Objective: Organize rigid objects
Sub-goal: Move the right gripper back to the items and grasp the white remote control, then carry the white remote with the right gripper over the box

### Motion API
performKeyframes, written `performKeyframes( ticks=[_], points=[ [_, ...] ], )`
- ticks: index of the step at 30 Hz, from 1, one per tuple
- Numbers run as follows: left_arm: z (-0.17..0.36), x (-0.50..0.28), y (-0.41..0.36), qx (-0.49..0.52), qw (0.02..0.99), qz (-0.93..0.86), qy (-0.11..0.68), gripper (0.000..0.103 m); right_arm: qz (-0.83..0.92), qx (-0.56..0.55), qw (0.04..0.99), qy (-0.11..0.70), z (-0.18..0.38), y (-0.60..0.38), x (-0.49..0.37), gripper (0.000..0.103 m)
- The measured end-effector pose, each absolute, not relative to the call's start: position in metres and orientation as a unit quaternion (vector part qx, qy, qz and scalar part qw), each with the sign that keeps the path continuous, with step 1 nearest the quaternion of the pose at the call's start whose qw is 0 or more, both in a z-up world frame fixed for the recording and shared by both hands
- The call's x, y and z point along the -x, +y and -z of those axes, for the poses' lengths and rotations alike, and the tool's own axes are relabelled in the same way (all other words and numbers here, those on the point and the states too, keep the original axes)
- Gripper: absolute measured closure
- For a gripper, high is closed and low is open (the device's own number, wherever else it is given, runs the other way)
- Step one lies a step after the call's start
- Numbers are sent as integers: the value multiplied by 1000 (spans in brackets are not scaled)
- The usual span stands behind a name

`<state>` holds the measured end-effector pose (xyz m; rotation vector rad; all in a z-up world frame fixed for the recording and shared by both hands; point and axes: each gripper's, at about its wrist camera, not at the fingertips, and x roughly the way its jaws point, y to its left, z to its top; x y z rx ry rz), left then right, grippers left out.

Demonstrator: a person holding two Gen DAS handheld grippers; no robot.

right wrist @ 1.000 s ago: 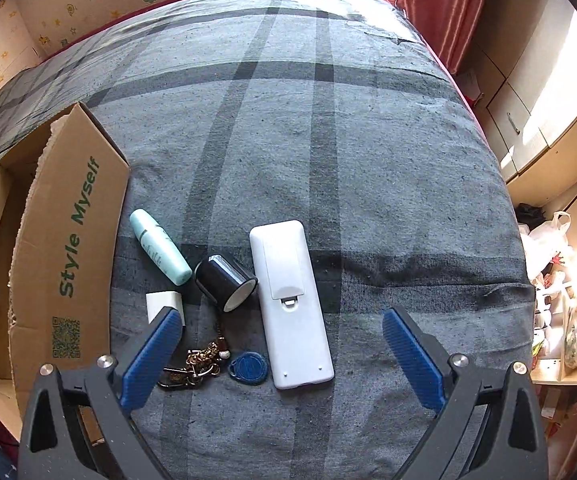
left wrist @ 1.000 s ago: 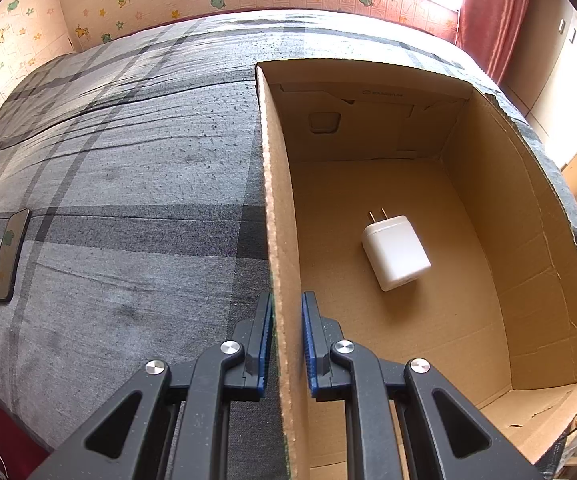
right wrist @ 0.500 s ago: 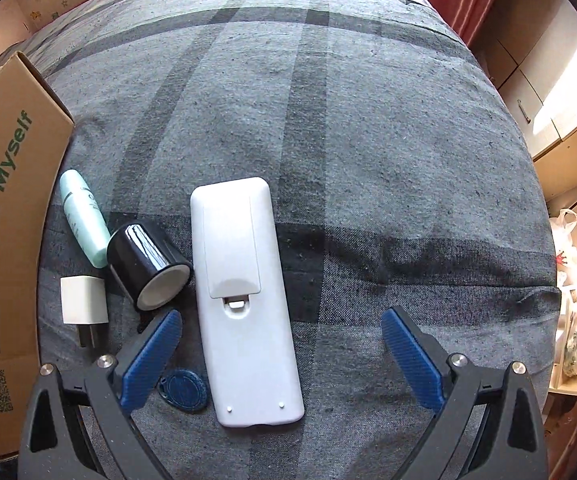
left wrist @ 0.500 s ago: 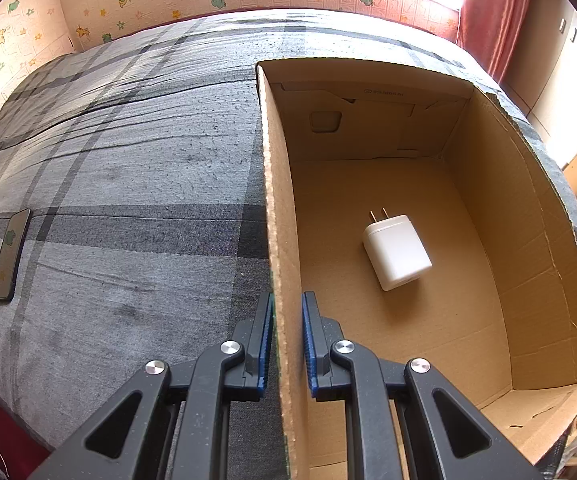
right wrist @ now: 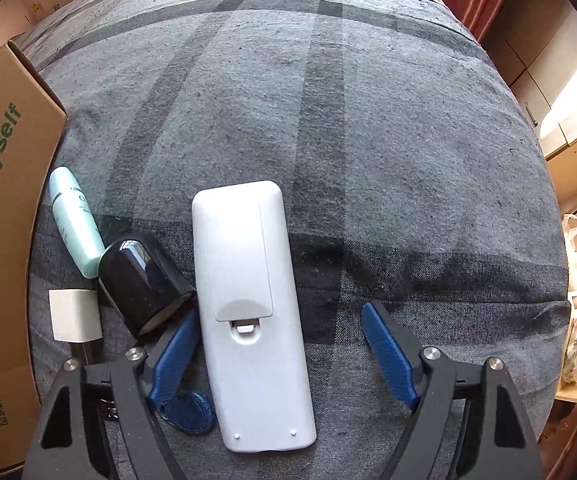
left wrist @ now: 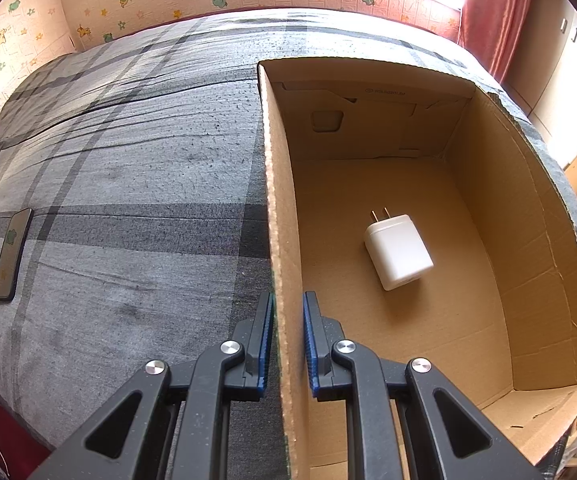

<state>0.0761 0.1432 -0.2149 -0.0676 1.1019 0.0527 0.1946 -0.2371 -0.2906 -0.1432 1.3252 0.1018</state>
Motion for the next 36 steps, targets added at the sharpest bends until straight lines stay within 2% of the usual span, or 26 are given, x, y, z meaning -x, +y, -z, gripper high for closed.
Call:
performKeyframes(
  ticks=[1, 36],
  points=[
    [215, -76, 143, 32, 851, -25, 523, 87, -55, 66, 785, 614, 289, -233, -194, 53],
    [211, -73, 138, 26, 855, -23, 518, 88, -9, 34, 821, 570, 202, -208, -149, 54]
  ],
)
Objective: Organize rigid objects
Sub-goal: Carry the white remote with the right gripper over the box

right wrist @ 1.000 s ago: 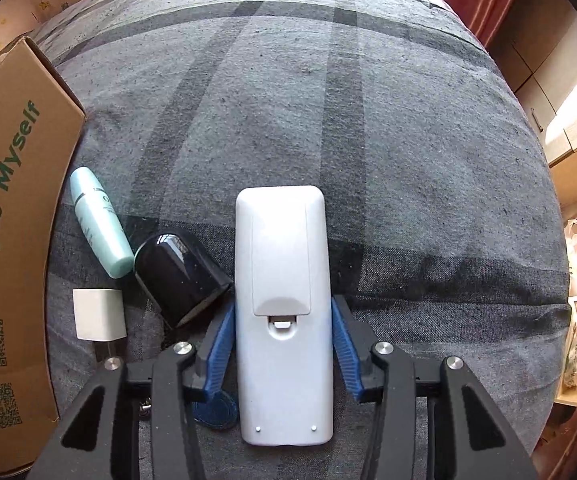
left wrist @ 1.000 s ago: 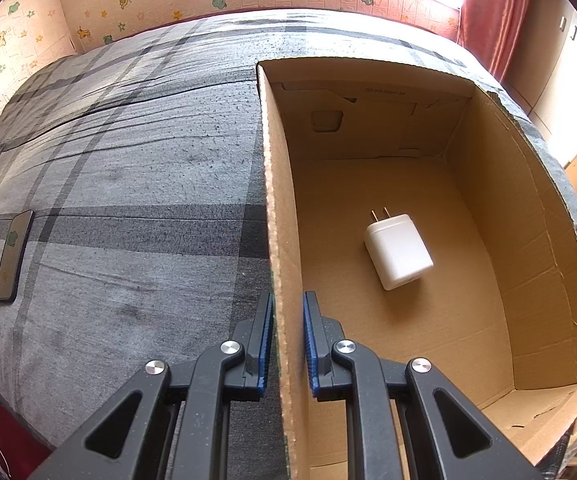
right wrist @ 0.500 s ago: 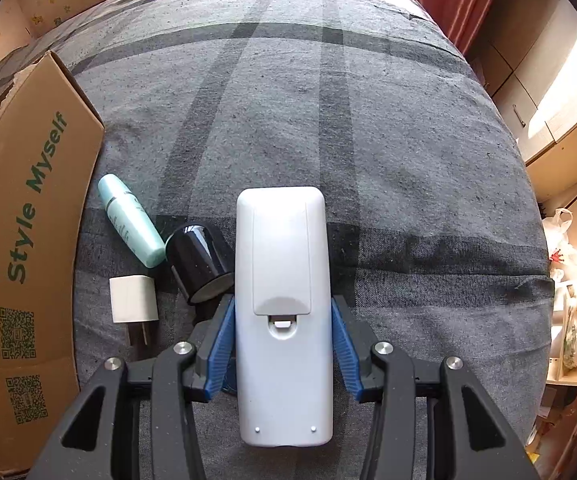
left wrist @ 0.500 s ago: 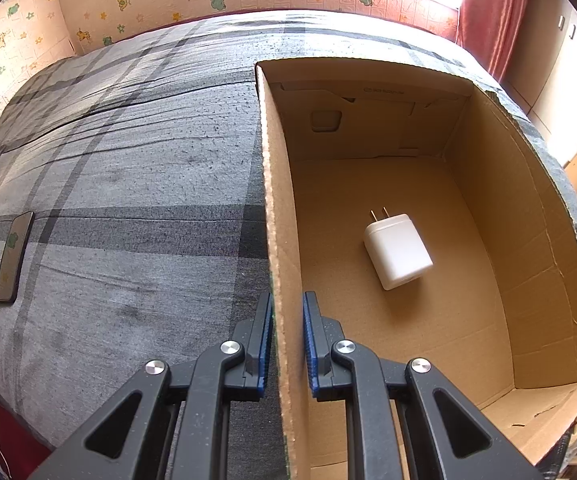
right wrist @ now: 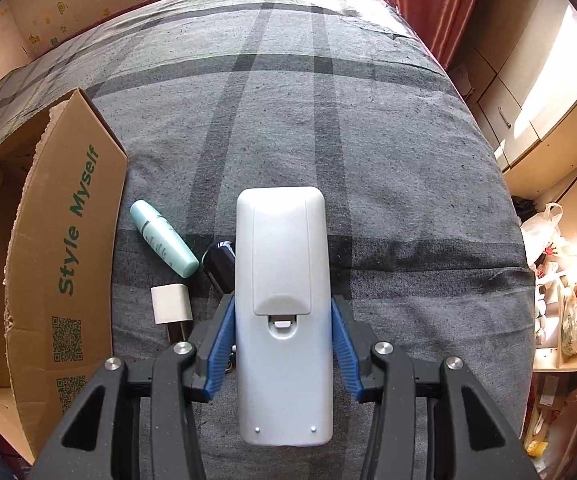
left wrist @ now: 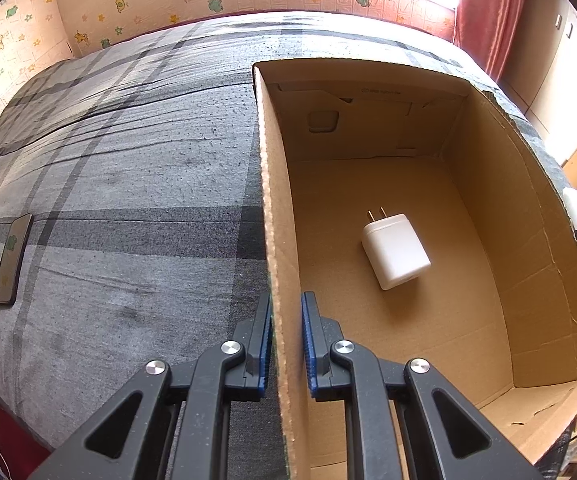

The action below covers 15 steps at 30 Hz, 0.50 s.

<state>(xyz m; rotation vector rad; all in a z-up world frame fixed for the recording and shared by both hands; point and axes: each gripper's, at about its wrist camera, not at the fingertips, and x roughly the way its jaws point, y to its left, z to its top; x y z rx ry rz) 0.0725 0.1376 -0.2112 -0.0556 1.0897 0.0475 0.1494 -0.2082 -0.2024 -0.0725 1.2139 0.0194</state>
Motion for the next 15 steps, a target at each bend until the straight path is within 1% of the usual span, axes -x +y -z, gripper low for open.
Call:
performKeyframes(
  ticks=[8, 15],
  points=[
    [211, -73, 138, 26, 854, -22, 519, 88, -22, 22, 832, 553, 165, -192, -142, 53],
    [211, -74, 137, 25, 854, -23, 519, 88, -54, 36, 843, 534, 129, -160, -137, 53]
  ],
)
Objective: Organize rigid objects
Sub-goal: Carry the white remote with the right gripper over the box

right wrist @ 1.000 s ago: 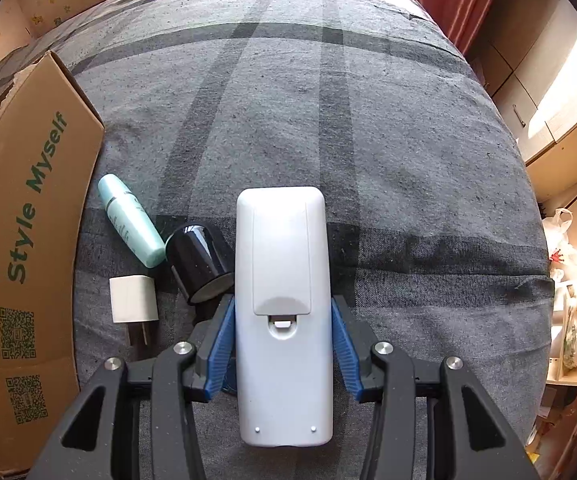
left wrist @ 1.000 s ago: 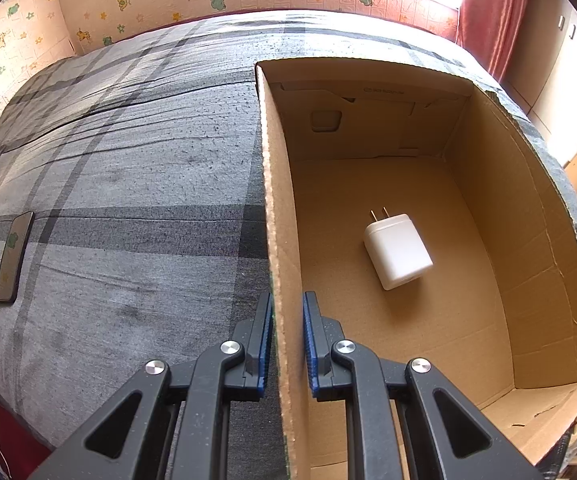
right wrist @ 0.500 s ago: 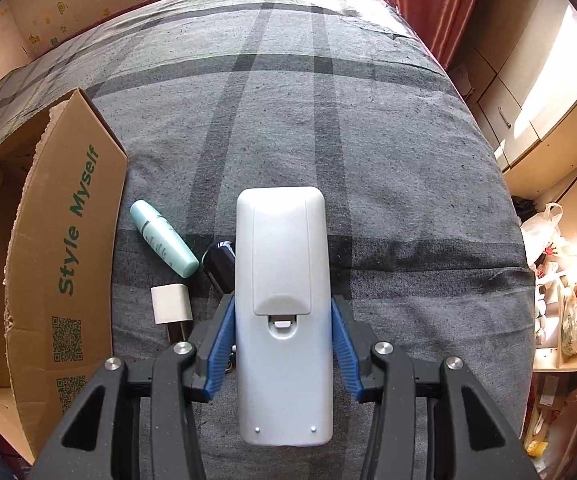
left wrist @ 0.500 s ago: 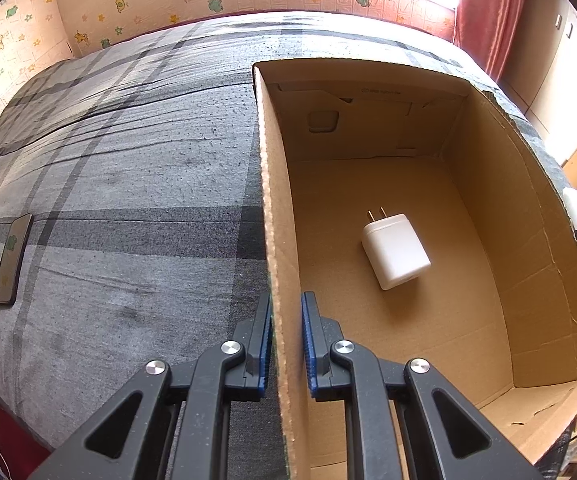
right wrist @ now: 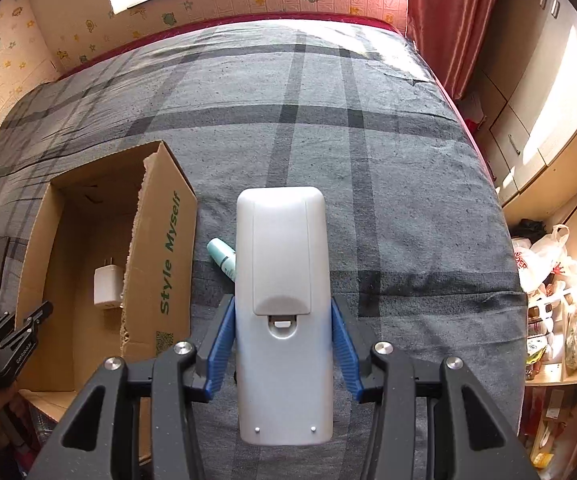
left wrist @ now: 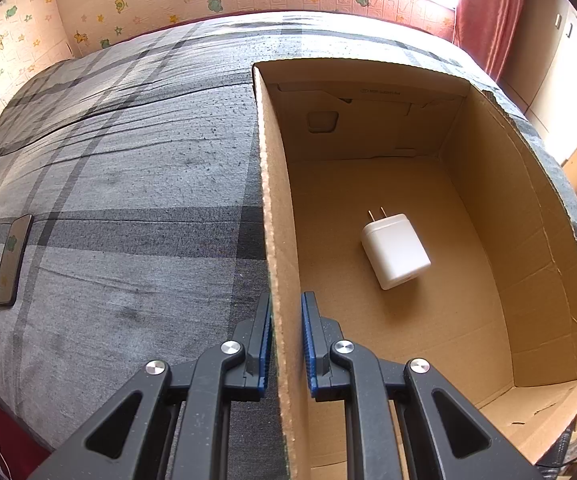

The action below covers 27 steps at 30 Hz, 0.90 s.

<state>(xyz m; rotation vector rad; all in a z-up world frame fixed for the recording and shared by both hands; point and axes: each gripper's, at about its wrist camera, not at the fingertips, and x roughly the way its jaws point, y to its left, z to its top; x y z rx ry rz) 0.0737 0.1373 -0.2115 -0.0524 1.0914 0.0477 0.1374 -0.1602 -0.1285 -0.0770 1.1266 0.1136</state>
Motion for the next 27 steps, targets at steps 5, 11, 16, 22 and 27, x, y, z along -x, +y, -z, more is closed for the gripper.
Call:
performKeyframes(
  ticks=[5, 11, 16, 22, 27],
  points=[
    [211, -74, 136, 22, 854, -23, 519, 88, -81, 51, 849, 521, 109, -133, -133, 53],
    [212, -73, 136, 22, 855, -23, 518, 88, -113, 63, 851, 509, 97, -99, -130, 53],
    [211, -73, 138, 26, 854, -22, 518, 88, -135, 75, 848, 508, 96, -71, -130, 53],
    [212, -73, 139, 27, 854, -20, 518, 88, -153, 88, 841, 511, 102, -43, -134, 53],
    [212, -73, 140, 27, 854, -19, 519, 88, -160, 93, 836, 516, 110, -22, -139, 53]
  ],
)
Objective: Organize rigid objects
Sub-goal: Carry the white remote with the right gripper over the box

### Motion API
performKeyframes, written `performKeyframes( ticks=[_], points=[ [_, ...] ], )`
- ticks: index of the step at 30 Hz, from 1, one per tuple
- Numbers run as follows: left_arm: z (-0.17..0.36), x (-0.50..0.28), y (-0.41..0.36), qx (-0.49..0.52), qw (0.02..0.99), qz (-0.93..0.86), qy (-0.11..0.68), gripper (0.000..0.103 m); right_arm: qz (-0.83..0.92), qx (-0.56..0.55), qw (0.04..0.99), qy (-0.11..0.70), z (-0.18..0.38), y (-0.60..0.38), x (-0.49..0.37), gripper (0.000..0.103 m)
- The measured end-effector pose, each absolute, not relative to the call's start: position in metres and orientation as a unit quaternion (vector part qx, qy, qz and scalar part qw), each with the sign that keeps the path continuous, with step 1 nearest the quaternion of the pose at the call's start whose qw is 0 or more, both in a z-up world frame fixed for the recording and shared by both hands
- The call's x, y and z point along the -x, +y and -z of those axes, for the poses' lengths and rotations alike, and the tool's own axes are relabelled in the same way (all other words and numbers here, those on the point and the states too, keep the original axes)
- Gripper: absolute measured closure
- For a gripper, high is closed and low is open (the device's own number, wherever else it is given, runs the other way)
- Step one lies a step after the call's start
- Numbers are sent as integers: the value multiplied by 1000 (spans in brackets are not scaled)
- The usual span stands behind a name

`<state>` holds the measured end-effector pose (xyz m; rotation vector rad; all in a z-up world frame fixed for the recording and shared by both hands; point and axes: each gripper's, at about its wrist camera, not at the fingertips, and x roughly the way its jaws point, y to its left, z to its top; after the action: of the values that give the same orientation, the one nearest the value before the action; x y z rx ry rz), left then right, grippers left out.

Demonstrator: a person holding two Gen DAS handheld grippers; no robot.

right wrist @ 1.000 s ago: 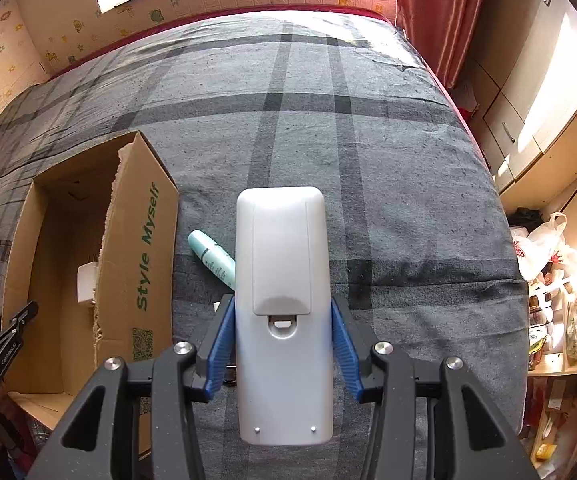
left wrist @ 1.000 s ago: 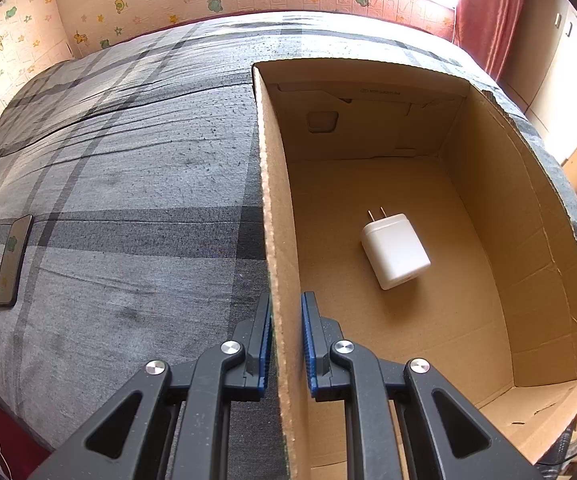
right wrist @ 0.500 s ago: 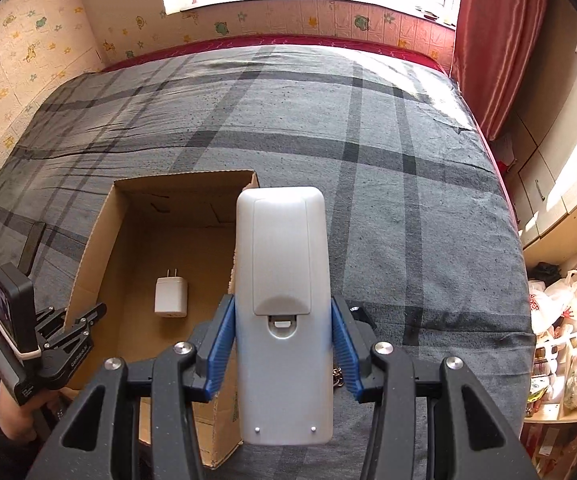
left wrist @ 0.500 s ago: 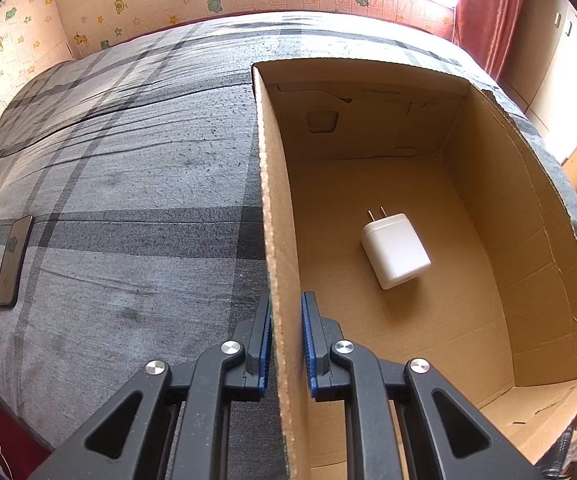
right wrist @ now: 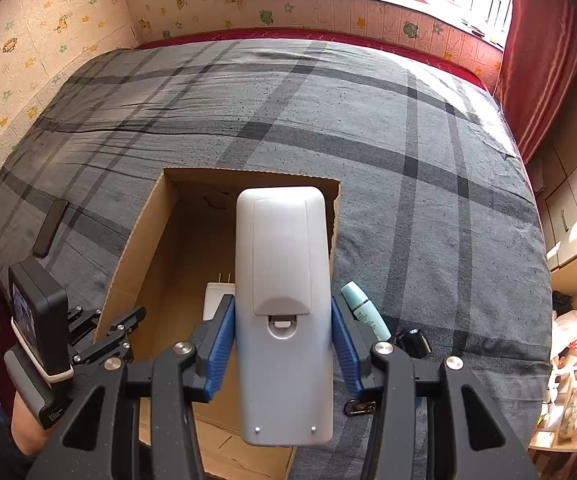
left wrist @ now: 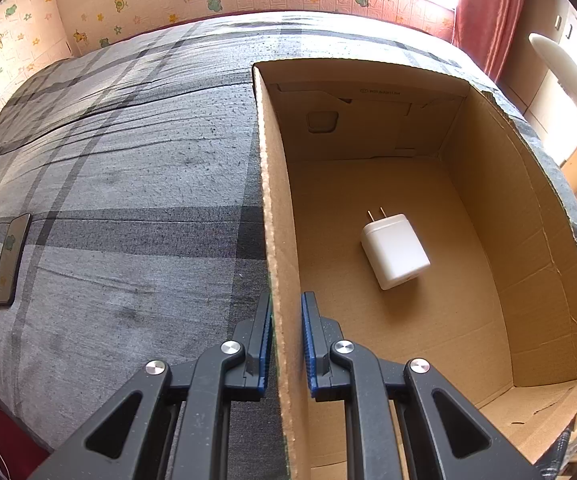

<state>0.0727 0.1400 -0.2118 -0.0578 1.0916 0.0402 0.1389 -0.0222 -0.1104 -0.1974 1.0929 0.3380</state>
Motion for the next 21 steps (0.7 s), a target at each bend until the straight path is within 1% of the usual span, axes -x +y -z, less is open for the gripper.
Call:
performKeyframes(
  ticks=[8, 21],
  points=[
    [212, -73, 142, 29, 854, -17, 519, 88, -159, 103, 824, 534, 137, 8, -148, 53],
    [213, -73, 142, 29, 854, -16, 519, 88, -119, 117, 800, 577, 198, 36, -178, 53]
  ],
)
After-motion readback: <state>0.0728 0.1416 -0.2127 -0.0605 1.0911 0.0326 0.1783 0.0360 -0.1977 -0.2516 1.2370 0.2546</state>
